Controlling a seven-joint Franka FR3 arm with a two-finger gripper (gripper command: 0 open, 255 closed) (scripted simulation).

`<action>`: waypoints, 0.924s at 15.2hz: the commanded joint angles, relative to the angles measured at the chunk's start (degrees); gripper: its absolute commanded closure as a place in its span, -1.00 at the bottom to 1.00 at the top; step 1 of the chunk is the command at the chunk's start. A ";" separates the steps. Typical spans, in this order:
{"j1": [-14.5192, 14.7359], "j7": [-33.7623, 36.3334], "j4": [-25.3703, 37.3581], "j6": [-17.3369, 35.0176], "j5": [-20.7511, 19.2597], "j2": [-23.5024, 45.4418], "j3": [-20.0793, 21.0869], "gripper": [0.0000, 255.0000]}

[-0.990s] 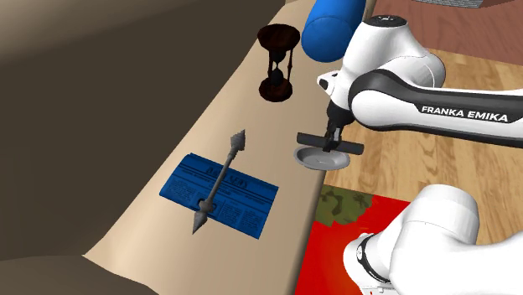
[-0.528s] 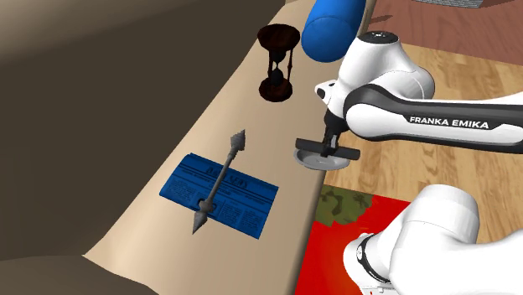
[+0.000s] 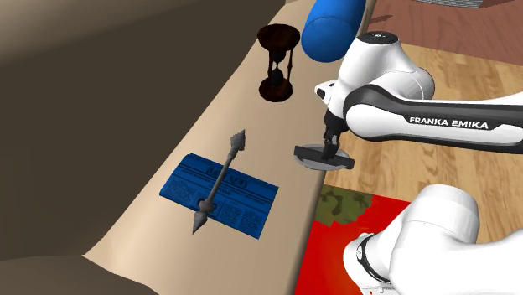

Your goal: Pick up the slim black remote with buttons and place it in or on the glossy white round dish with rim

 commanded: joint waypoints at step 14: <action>0.27 -0.11 5.69 -8.54 1.66 -2.94 2.20 -1.00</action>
